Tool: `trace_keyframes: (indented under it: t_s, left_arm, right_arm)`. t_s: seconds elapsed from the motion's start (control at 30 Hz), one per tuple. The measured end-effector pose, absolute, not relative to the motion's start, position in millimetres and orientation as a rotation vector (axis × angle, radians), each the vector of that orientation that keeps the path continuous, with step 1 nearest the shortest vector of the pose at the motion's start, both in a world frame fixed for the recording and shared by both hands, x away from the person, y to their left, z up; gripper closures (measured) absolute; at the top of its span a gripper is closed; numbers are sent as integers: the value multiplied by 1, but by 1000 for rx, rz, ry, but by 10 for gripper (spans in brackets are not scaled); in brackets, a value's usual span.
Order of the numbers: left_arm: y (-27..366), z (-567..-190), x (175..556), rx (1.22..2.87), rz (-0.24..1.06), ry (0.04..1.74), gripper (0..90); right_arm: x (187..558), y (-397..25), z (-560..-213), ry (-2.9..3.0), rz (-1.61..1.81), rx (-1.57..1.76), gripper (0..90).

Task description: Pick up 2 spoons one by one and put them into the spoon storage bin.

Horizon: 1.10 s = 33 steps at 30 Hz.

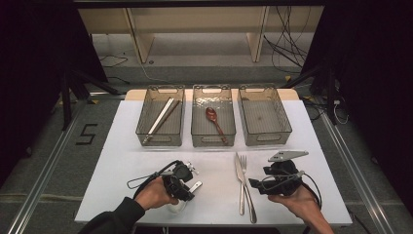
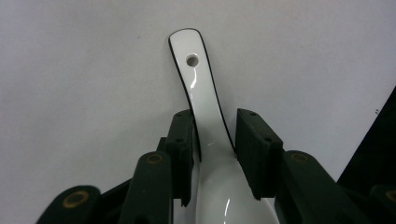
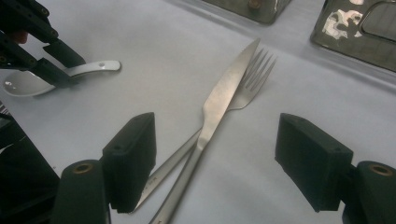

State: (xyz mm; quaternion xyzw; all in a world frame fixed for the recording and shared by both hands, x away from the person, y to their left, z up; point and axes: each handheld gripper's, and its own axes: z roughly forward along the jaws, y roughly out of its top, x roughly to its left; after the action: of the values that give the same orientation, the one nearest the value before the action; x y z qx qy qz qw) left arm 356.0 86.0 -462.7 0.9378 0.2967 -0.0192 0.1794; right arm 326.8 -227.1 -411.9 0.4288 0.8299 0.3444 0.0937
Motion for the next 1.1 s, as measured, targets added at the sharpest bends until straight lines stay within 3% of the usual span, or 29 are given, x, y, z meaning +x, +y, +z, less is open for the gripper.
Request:
trace_keyframes:
  t_s: [0.5, 0.7, 1.1]
  left_arm:
    - [80, -460, 352, 2660, -88, 771, 767]
    - [76, -459, 348, 2655, -137, 731, 848]
    - [77, -448, 347, 2644, -85, 706, 854]
  right_arm:
    - [327, -228, -411, 2455, 1031, 1269, 306]
    - [327, -228, -410, 2450, 1033, 1268, 308]
    - [327, -229, -411, 2453, 1035, 1267, 310]
